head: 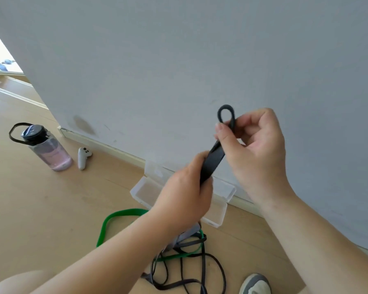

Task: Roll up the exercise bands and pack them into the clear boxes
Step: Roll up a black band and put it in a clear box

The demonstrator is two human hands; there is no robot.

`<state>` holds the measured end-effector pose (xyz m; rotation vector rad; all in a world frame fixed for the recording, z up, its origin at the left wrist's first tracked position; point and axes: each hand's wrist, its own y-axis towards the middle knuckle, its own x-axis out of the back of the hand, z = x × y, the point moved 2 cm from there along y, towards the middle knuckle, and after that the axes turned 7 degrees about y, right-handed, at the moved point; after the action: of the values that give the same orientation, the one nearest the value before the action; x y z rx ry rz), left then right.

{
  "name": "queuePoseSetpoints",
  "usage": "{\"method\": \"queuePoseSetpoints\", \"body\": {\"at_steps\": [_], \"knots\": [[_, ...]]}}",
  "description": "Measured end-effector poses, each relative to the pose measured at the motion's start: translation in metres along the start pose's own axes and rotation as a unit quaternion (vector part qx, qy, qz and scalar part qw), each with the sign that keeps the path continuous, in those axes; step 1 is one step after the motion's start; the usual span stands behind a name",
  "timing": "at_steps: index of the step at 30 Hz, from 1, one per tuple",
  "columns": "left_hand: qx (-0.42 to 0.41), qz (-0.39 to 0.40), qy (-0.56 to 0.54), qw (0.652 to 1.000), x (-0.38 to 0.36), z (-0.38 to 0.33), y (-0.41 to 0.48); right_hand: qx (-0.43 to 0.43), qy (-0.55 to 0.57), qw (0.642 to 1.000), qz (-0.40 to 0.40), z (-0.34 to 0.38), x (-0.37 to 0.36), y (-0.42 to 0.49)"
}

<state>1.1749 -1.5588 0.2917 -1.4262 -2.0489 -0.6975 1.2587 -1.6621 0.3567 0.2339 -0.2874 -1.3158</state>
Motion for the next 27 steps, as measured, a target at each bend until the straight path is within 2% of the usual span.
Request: {"method": "queuePoseSetpoints", "body": {"at_steps": [5, 8, 11, 16, 21, 24, 27], "knots": [[-0.065, -0.105, 0.013, 0.992, 0.030, 0.003, -0.005, -0.136, 0.124, 0.982, -0.033, -0.017, 0.025, 0.007], [-0.088, -0.097, -0.025, 0.991, 0.029, 0.007, -0.010, -0.175, 0.139, 0.975, -0.006, -0.023, 0.031, 0.007], [0.007, -0.014, -0.085, 0.996, 0.022, 0.010, -0.006, -0.150, 0.119, 0.981, 0.033, -0.022, 0.036, 0.005], [0.080, 0.051, -0.055, 0.994, 0.005, 0.020, 0.007, -0.068, 0.059, 0.989, 0.116, -0.016, 0.028, -0.002], [0.017, 0.018, -0.115, 0.993, -0.002, 0.013, 0.012, -0.048, 0.022, 0.980, 0.190, -0.018, 0.016, -0.011], [-0.037, -0.002, -0.077, 0.996, -0.007, 0.013, 0.010, -0.031, -0.021, 0.975, 0.219, -0.019, 0.012, -0.012], [-0.055, -0.076, -0.023, 0.995, -0.008, 0.019, 0.010, -0.034, -0.009, 0.970, 0.240, -0.016, 0.008, -0.016]]}}
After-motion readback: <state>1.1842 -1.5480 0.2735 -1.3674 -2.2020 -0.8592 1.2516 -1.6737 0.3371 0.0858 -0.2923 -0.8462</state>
